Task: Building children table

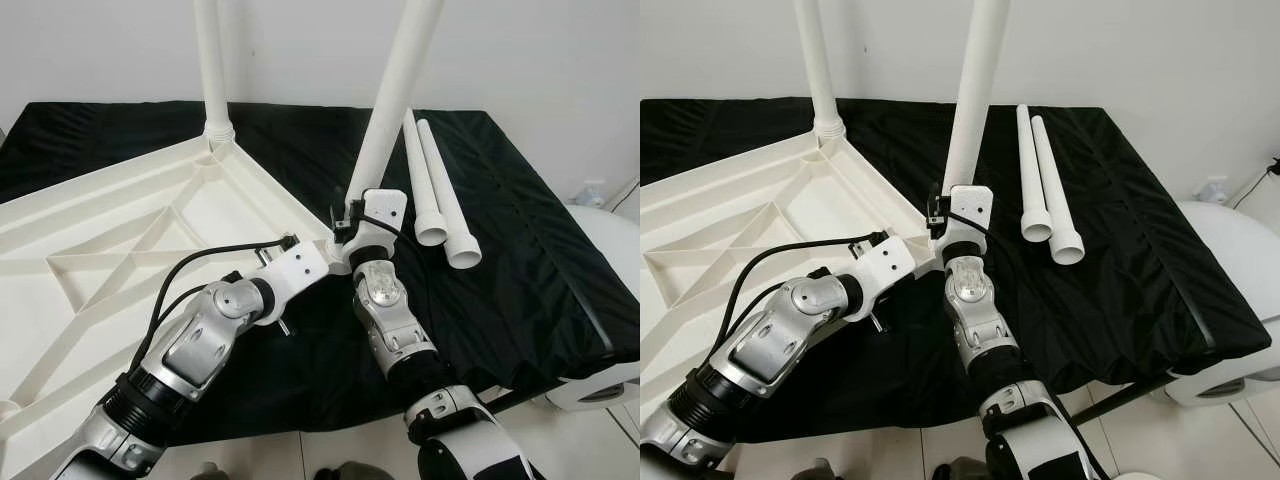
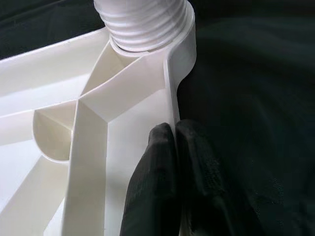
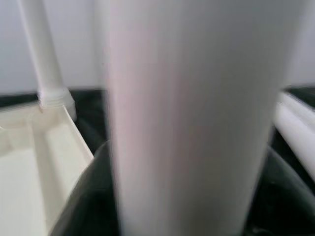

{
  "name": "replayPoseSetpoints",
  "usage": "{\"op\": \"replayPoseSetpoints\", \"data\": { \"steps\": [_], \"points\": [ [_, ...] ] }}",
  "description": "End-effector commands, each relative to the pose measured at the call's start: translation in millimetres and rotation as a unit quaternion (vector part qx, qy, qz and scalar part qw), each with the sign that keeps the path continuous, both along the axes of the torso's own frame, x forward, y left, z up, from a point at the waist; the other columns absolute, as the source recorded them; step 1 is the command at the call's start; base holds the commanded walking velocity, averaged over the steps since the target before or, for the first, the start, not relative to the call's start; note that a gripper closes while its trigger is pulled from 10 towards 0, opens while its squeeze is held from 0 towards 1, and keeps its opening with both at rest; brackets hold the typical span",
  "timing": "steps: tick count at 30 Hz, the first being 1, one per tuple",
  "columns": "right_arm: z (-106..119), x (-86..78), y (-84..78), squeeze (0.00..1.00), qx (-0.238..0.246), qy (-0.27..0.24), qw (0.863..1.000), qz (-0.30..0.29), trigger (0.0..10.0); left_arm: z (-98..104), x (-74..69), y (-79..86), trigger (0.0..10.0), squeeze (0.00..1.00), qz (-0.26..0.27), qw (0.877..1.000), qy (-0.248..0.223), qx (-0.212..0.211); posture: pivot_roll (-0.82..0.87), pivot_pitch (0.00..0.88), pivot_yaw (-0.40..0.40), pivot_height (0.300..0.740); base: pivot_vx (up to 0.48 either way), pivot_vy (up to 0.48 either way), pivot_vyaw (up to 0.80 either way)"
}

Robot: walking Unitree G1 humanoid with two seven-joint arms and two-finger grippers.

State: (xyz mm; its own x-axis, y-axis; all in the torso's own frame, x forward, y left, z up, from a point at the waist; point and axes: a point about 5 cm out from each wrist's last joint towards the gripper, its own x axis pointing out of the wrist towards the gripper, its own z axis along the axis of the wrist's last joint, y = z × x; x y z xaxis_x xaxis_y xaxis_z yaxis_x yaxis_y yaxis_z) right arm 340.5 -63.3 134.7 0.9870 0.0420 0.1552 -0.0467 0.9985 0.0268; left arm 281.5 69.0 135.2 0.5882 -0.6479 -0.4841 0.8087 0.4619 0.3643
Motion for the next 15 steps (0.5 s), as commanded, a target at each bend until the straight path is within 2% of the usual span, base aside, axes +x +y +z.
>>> {"op": "replayPoseSetpoints", "data": {
  "steps": [1,11,15],
  "points": [
    [-31.6,-3.6,-18.9,1.0,0.009,0.078,0.996,-0.05,10.0,6.8,-1.6,-1.3,10.0,0.0,-0.014,1.0,-0.015,0.003,0.09,0.0,-0.081,0.74,0.0,0.0,0.0],
    [-28.6,-3.8,-25.6,1.0,-0.003,0.051,0.998,-0.029,10.0,6.2,-1.3,-2.8,10.0,0.0,-0.016,1.0,-0.017,0.003,0.09,0.0,-0.082,0.74,0.0,0.0,0.0],
    [-26.5,-5.9,-29.8,1.0,0.004,0.034,0.999,0.018,10.0,5.2,-1.7,-2.7,10.0,0.0,-0.018,1.0,-0.016,0.005,0.08,0.0,-0.081,0.74,0.0,0.0,0.0]
  ]
}}
